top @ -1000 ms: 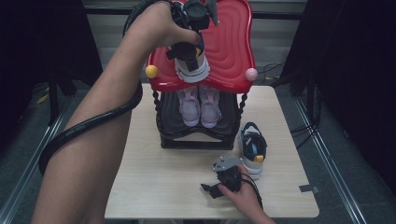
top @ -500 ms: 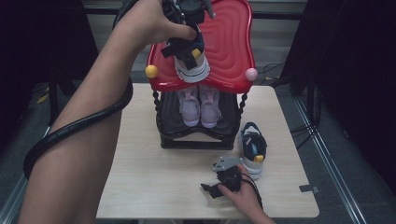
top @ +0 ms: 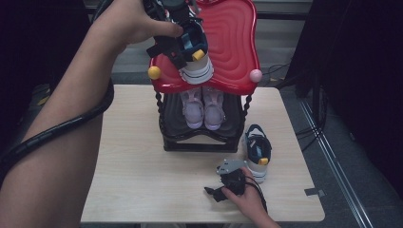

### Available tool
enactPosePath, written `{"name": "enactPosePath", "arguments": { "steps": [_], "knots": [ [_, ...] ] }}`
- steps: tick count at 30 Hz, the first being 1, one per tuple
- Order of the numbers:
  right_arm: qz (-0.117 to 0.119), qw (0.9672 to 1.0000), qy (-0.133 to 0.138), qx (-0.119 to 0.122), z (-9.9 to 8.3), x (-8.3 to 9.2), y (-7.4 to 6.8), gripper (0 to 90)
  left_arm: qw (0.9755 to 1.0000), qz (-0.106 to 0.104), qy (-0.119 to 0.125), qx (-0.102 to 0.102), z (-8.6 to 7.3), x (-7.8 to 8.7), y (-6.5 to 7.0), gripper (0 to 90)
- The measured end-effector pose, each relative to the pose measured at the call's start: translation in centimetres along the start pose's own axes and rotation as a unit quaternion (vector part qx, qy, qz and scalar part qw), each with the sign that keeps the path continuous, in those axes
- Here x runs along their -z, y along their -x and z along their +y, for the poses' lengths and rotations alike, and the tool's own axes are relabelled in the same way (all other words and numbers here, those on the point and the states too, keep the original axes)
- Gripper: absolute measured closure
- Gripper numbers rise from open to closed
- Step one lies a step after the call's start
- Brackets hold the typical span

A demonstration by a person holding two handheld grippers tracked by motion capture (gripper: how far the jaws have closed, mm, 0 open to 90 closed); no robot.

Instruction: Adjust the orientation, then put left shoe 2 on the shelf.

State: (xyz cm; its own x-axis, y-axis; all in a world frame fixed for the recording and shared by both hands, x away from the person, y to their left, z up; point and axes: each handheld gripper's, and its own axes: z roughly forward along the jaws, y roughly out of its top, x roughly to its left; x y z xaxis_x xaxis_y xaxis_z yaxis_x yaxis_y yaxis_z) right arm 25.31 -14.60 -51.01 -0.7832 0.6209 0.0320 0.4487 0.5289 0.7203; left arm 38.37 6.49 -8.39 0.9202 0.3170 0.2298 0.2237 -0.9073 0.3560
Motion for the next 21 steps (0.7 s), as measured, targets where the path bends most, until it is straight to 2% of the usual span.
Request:
{"name": "enactPosePath", "arguments": {
  "steps": [7, 10, 12, 16, 21],
  "knots": [
    [0.000, 1.0000, 0.000, 0.000, 0.0, 0.0, 0.0, 11.9, 0.9998, -0.005, 0.007, 0.019, -2.1, 0.1, -0.3, 17.8],
    [0.000, 1.0000, 0.000, 0.000, 0.0, 0.0, 0.0, 11.9, 0.9996, -0.004, 0.002, 0.028, -3.0, 0.1, -0.3, 17.8],
    [0.001, 1.0000, 0.000, 0.000, 0.0, 0.0, 0.0, 11.9, 0.9996, -0.007, -0.002, 0.028, -3.6, 0.0, -0.4, 17.8],
    [0.001, 1.0000, 0.000, 0.001, 0.0, 0.0, 0.0, 11.9, 0.9989, -0.012, 0.007, 0.044, -5.1, -0.5, -0.3, 17.8],
    [0.001, 1.0000, 0.000, 0.001, 0.0, 0.0, 0.0, 11.8, 0.9981, -0.013, 0.002, 0.061, -7.3, -1.1, -0.1, 17.8]
  ]
}}
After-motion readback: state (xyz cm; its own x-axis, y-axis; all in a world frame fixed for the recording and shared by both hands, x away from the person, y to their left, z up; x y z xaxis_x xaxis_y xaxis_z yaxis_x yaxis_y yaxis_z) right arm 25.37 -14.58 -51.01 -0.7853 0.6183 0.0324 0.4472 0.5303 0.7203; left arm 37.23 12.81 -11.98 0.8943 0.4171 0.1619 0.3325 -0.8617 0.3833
